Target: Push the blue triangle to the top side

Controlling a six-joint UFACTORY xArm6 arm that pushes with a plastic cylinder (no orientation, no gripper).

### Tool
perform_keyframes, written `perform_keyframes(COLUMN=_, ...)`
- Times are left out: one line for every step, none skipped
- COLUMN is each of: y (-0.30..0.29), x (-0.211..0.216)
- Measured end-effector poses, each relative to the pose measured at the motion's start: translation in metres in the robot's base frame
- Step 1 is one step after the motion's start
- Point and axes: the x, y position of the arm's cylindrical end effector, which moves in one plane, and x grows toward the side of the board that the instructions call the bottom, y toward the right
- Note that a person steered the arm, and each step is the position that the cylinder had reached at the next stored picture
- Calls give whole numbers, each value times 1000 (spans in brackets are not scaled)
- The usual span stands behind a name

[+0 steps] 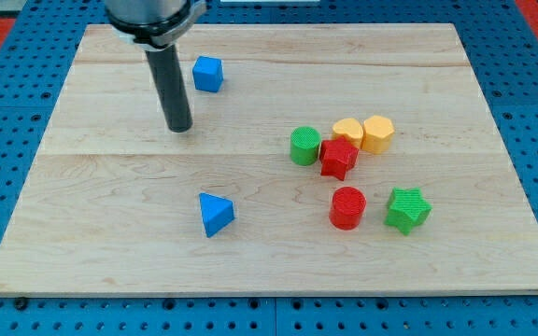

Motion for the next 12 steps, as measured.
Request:
perform_keyframes(y=29, x=24)
perform_keyframes(y=68, x=76)
perform_keyframes(y=130, x=88)
perform_keyframes(y=121, x=151)
perform_keyframes(y=62, x=152)
perform_keyframes(y=28, x=126)
perform_keyframes(y=8, x=139)
perform_keyframes(y=-24, x=140)
perform_keyframes(y=11, x=135)
perform_keyframes(y=56, x=127)
perform_keyframes(y=-13, x=110)
perform_keyframes(y=18, x=117)
